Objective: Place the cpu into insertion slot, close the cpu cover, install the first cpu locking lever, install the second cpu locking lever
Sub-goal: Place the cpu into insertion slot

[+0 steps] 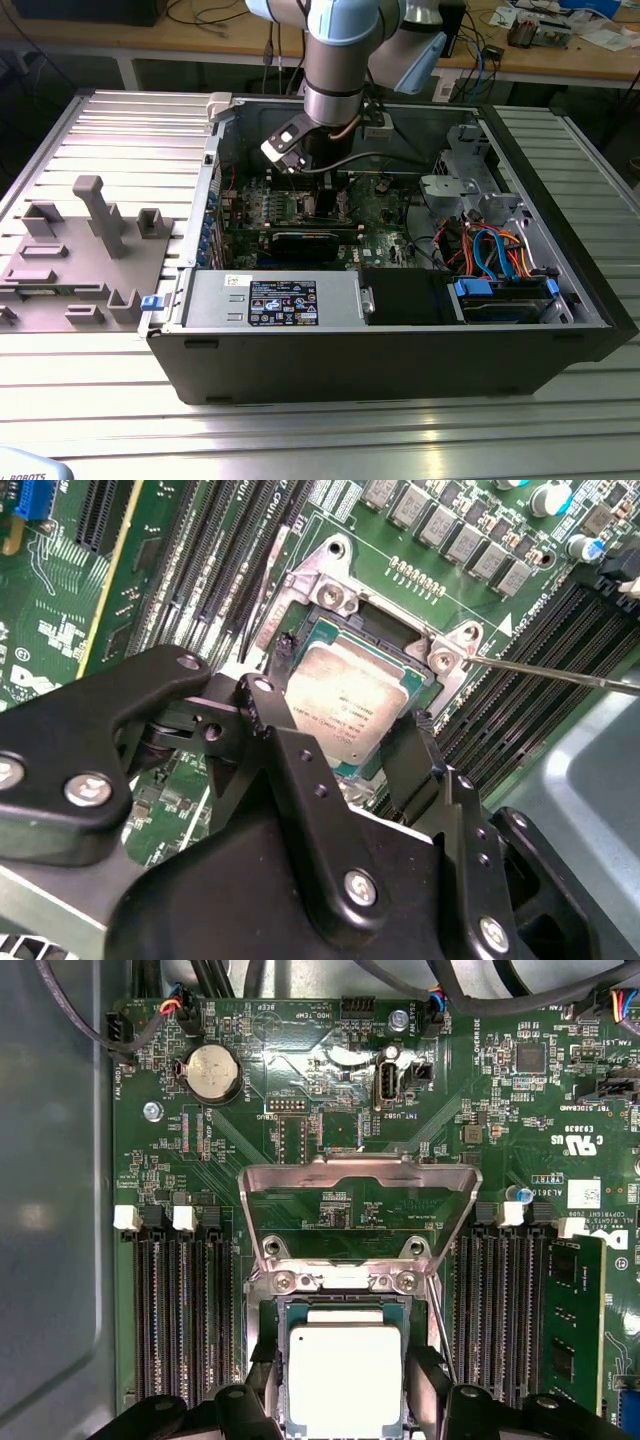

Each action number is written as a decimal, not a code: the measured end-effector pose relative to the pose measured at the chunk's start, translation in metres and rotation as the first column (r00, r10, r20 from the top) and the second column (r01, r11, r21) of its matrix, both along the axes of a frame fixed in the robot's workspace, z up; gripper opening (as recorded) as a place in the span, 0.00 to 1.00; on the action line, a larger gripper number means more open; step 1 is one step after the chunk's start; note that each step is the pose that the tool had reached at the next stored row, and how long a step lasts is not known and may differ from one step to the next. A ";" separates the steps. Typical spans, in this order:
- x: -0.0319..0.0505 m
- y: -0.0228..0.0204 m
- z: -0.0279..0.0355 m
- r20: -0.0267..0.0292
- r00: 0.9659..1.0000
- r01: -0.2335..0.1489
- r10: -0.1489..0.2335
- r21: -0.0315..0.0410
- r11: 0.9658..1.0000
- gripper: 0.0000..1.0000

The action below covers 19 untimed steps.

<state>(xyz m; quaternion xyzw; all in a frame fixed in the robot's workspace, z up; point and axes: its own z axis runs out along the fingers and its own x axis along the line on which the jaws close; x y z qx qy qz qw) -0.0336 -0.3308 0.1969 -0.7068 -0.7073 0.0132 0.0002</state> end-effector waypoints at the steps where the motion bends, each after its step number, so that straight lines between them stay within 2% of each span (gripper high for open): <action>1: 0.0000 0.0000 0.0017 0.000 1.000 0.000 0.000 0.000 1.000 0.62; 10: 0.0000 0.0001 0.0185 0.000 1.000 0.000 0.000 -0.013 1.000 0.60; 11: 0.0000 0.0002 0.0187 0.000 1.000 0.000 0.000 -0.013 1.000 0.47; 15: 0.0000 0.0002 0.0189 0.000 1.000 0.000 0.000 -0.013 1.000 0.23; 16: 0.0002 0.0001 0.0190 0.000 1.000 0.000 0.000 -0.013 1.000 0.11; 19: 0.0005 0.0001 0.0190 -0.001 1.000 0.000 0.000 -0.013 1.000 0.11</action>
